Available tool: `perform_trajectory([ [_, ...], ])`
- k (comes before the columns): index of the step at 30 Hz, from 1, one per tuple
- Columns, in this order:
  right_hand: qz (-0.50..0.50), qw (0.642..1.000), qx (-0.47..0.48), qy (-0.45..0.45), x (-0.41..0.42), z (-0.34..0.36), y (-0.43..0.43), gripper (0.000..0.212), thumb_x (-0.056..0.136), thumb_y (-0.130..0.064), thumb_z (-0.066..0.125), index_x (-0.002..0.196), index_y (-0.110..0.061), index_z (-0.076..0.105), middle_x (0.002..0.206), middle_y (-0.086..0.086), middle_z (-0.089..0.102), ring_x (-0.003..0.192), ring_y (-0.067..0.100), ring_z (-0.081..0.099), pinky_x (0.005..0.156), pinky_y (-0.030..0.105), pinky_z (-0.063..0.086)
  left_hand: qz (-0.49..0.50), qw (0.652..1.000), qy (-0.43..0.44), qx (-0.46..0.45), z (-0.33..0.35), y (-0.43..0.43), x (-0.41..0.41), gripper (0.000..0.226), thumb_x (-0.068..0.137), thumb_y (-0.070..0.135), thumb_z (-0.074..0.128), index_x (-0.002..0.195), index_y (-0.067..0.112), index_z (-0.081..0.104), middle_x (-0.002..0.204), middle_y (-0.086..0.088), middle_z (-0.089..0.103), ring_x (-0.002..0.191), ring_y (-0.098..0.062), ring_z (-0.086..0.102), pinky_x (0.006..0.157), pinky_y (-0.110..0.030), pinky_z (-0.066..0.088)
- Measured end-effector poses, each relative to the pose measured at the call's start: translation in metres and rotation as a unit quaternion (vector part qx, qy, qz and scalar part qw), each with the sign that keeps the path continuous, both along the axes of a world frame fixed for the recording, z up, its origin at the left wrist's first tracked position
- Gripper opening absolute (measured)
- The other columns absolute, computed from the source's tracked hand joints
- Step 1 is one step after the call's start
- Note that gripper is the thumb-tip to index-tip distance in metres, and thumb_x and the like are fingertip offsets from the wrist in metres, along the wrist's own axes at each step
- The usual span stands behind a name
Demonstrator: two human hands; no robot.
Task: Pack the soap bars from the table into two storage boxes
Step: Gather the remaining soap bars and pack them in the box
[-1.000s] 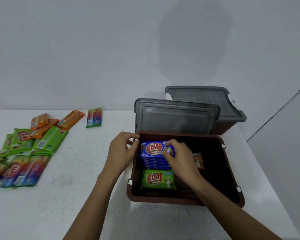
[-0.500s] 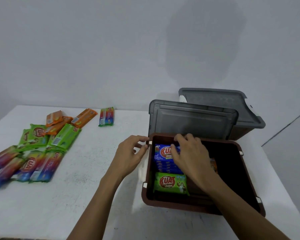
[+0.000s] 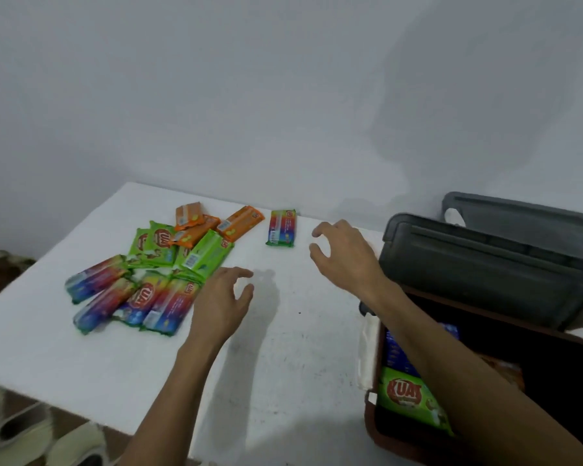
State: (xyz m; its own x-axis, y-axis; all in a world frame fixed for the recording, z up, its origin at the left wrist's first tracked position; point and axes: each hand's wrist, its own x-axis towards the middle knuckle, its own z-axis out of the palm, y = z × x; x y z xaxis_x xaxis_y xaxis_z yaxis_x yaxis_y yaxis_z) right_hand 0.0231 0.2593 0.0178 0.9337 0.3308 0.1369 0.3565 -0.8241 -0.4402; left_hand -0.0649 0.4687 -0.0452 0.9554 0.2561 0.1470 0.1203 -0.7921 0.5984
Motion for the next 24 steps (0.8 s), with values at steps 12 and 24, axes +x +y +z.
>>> perform_trajectory([
  [12, 0.088, 0.966, -0.178, 0.164, 0.091, -0.068, 0.097, 0.058, 0.099, -0.043, 0.041, 0.152, -0.039, 0.017, 0.159, 0.015, 0.002, 0.138, 0.044, 0.021, 0.109, 0.051, 0.033, 0.164, 0.961, 0.171, 0.141, -0.044, 0.075, -0.010, 0.051, 0.087, 0.039, 0.060, 0.131, 0.018, 0.045, 0.135, -0.015, 0.041, 0.121, -0.037, 0.040, 0.096, -0.052, 0.038],
  [24, 0.060, 0.968, -0.226, 0.091, 0.095, -0.102, 0.097, 0.028, 0.098, -0.030, 0.045, 0.123, -0.020, 0.042, 0.141, 0.017, 0.030, 0.108, 0.041, 0.041, 0.090, 0.046, 0.042, 0.191, 0.962, 0.147, 0.132, -0.057, 0.078, -0.010, 0.049, 0.083, 0.036, 0.068, 0.125, 0.015, 0.053, 0.119, -0.022, 0.048, 0.107, -0.043, 0.045, 0.085, -0.055, 0.042],
])
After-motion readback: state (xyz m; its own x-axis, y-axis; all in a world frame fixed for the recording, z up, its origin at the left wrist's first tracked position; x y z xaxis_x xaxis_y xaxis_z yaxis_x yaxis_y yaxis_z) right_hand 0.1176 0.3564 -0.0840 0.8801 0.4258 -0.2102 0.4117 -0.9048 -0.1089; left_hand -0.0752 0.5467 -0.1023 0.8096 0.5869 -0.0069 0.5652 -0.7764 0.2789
